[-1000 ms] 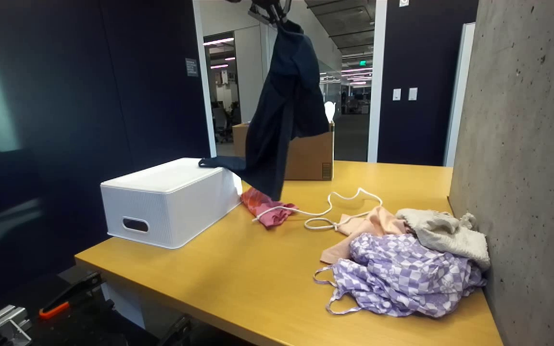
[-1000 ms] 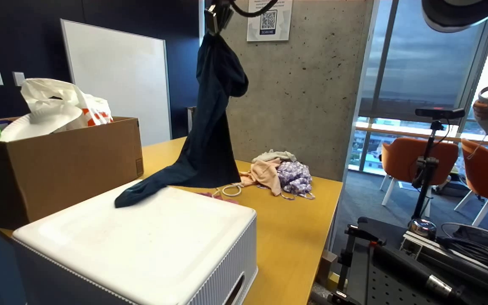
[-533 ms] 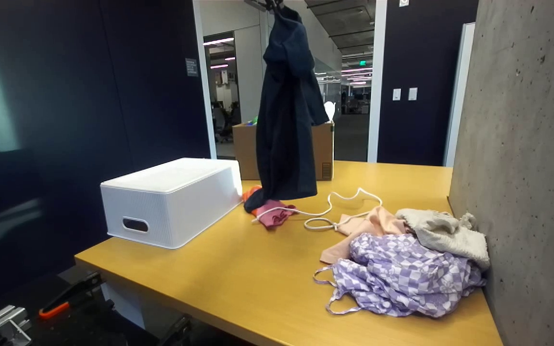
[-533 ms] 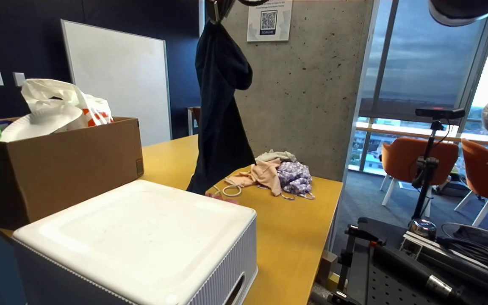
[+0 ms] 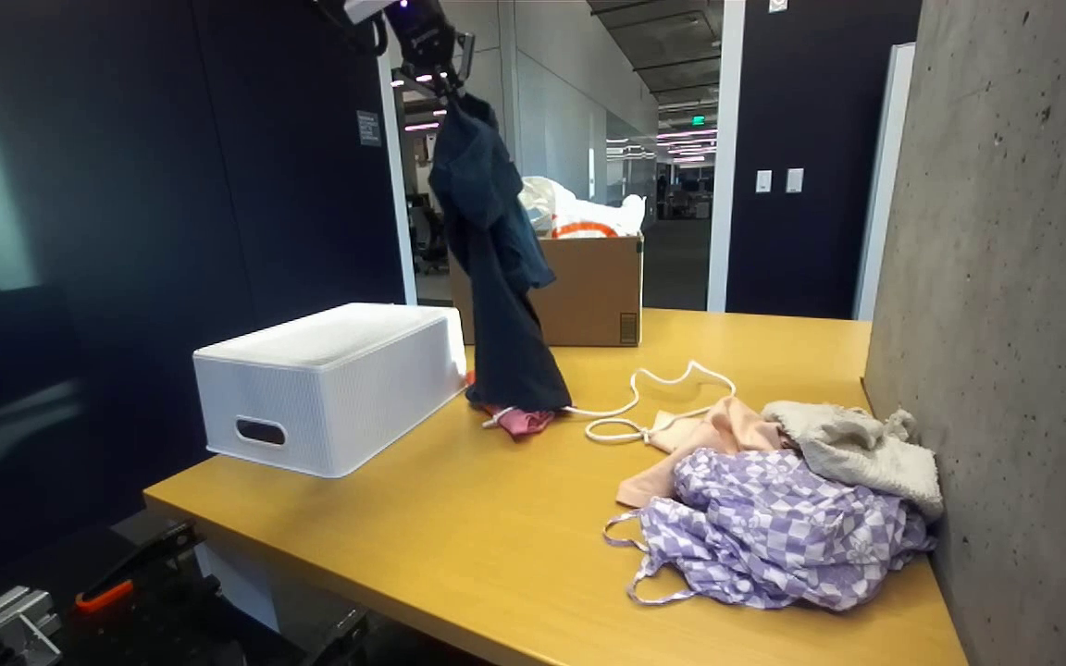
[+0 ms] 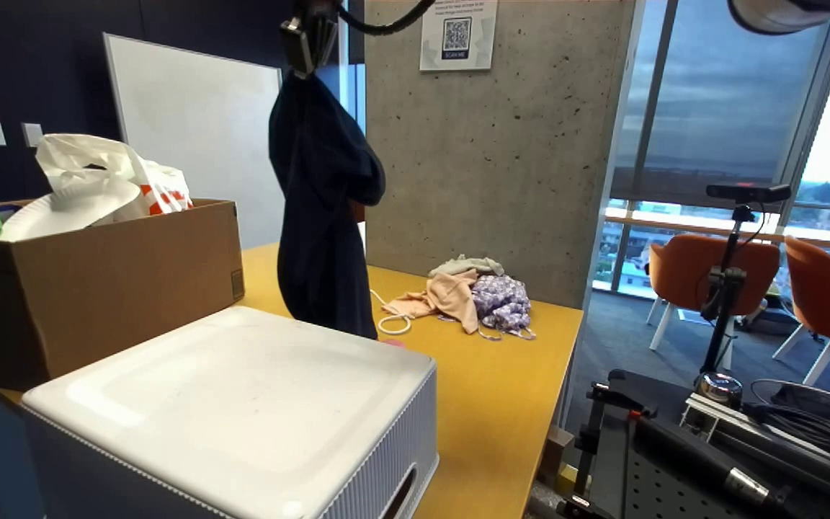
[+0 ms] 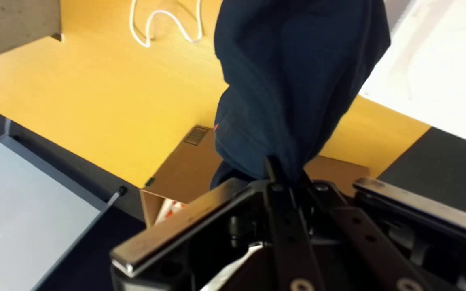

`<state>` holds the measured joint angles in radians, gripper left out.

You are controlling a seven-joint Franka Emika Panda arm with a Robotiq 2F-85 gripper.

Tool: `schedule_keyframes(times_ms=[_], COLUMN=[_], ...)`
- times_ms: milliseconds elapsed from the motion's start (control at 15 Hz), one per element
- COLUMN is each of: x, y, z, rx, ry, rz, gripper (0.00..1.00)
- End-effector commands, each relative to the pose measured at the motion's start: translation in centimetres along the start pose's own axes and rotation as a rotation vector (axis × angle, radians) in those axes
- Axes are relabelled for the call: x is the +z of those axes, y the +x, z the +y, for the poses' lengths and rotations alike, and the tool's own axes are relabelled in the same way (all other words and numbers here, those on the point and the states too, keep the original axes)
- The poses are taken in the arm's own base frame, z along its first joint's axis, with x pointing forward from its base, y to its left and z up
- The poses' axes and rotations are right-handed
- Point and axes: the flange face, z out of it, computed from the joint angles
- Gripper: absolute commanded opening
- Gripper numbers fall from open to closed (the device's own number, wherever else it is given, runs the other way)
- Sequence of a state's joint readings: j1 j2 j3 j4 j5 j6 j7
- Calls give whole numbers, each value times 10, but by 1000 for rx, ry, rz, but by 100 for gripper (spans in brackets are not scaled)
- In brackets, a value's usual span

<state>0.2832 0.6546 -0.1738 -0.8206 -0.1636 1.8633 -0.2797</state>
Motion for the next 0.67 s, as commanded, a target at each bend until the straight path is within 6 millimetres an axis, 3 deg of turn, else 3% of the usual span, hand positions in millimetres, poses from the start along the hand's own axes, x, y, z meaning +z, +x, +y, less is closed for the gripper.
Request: schedule_keyframes(times_ms=[0, 200, 333, 400, 467, 600], x=[-10, -31, -44, -46, -44, -39], y=[12, 20, 21, 20, 18, 13], z=[-89, -159, -184, -189, -190, -188], rx=[-130, -217, -251, -255, -252, -240], ry=[108, 248, 320, 344, 364, 379], rz=[12, 66, 110, 116, 108, 85], gripper=[1, 1, 1, 31, 32, 46])
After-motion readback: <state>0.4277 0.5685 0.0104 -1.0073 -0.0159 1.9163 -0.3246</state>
